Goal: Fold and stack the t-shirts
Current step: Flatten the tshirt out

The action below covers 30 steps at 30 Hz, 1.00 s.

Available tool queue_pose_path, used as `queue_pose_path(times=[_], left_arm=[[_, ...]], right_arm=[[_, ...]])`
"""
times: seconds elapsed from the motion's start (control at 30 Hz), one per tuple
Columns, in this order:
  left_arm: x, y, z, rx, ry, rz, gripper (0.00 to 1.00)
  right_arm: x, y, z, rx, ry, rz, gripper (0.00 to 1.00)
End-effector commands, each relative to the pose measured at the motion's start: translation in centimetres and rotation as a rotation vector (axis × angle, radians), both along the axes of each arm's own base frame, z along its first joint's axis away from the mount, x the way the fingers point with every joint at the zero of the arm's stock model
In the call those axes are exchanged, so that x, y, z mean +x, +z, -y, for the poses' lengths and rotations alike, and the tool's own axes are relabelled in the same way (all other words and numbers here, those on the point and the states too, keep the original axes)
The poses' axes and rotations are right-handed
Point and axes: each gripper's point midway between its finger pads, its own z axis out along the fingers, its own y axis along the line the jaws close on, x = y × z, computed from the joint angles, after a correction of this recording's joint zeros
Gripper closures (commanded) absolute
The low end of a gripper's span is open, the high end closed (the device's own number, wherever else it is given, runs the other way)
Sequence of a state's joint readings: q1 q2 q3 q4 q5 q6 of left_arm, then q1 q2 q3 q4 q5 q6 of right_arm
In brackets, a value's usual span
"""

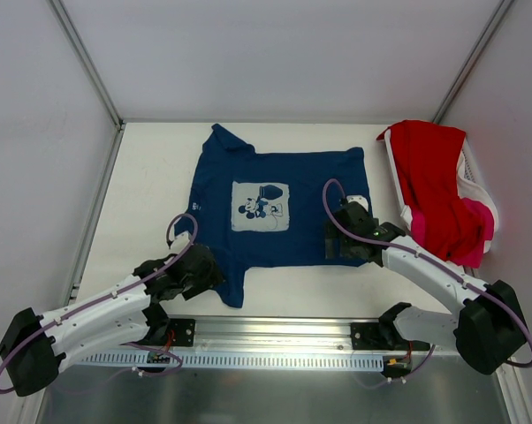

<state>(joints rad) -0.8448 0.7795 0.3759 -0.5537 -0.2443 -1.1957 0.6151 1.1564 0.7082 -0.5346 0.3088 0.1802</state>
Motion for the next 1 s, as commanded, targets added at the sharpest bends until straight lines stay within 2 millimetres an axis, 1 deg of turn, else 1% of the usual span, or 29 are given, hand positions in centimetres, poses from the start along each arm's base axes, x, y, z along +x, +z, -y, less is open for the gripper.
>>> queue_pose_path(times=[0.0,0.23,0.53,0.77,0.97], left_arm=[[0.8,1.6,1.1,-0.027,-0.01,0.027,0.3],[0.8,1.7,1.6,-0.036,-0.02,0.024,0.36],[0.8,1.2,1.4,-0.019,-0.017,0.016,0.38],[0.9,-0.1,0.5,0.027,0.008,0.013,0.43],[0.9,-0.9,0.3,0.049,0.009,0.0,0.48]], right_arm=[[0.1,-0.1,-0.2,0.004,-0.009,0.005,0.01],[0.1,0.0,-0.2,0.0,-0.008,0.005,0.0],[0.1,-0.1,-0.2,-0.004,-0.006,0.004,0.01],[0.0,-0.2,-0.2,-0.008,-0.005,0.0,0.01],[0.0,-0.3,-0.3,-0.013,-0.001,-0.004,0.01]])
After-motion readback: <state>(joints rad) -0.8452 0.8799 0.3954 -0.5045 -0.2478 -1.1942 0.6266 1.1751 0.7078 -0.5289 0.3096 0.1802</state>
